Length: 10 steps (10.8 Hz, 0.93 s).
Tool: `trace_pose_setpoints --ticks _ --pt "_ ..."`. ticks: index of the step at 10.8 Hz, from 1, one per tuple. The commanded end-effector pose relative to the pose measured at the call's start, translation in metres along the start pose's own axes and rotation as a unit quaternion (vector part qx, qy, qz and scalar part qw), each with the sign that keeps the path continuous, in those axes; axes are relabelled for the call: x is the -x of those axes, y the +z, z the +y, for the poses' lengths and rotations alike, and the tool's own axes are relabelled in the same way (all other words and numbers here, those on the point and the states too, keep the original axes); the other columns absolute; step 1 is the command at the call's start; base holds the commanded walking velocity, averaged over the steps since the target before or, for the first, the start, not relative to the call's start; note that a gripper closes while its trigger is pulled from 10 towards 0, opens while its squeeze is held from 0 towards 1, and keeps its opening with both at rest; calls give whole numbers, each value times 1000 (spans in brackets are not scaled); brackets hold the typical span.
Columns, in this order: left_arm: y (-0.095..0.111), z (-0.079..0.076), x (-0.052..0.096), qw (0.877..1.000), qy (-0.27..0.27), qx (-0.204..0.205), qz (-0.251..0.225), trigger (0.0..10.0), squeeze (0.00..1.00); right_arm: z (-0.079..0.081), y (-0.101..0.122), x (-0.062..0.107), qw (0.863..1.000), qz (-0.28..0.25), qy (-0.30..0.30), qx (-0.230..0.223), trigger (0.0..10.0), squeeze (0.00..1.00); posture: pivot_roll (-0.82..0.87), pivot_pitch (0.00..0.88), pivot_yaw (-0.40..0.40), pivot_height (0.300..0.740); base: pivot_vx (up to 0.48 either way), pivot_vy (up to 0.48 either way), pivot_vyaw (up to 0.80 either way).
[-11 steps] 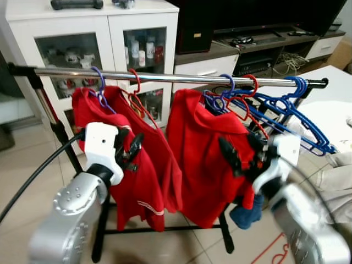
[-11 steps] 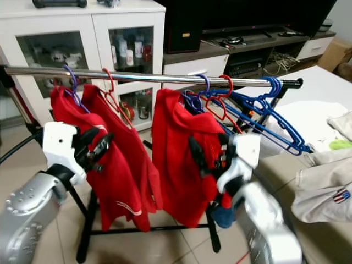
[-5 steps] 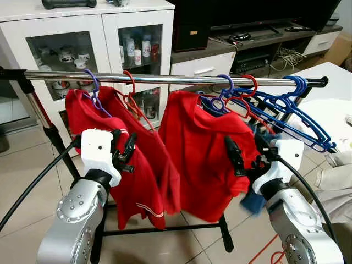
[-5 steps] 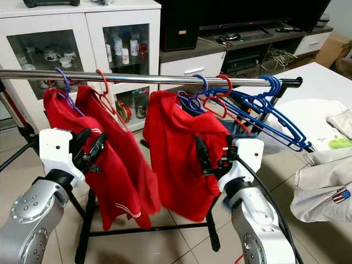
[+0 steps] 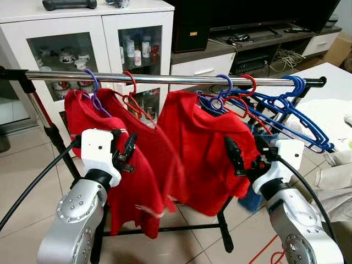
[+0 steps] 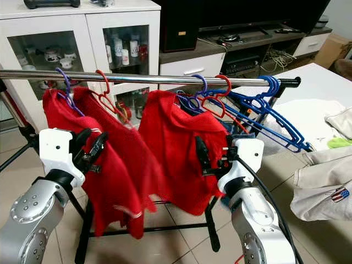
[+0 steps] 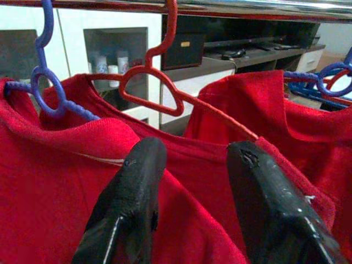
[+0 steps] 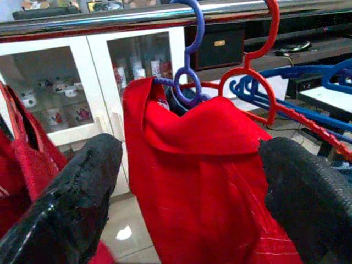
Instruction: Hang hanger
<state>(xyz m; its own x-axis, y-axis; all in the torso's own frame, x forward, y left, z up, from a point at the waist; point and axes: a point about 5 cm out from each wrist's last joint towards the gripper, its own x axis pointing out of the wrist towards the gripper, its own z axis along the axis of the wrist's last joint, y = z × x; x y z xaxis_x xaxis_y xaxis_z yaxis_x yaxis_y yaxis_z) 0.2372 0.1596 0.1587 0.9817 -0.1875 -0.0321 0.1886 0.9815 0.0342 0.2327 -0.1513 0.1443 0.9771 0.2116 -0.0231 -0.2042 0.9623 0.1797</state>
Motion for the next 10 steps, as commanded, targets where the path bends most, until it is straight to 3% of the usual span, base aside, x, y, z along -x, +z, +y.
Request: trace_pose_setpoints --ticks 1,10 --pt "-2 -2 0 1000 -4 -3 3 10000 0 -2 -4 1 1000 12 -4 -5 10000 0 98 12 -58 740 0 0 0" --pt "-5 -2 2 1000 -8 -1 20 10000 0 2 -11 -6 999 23 11 -24 10000 0 121 15 -79 740 0 0 0"
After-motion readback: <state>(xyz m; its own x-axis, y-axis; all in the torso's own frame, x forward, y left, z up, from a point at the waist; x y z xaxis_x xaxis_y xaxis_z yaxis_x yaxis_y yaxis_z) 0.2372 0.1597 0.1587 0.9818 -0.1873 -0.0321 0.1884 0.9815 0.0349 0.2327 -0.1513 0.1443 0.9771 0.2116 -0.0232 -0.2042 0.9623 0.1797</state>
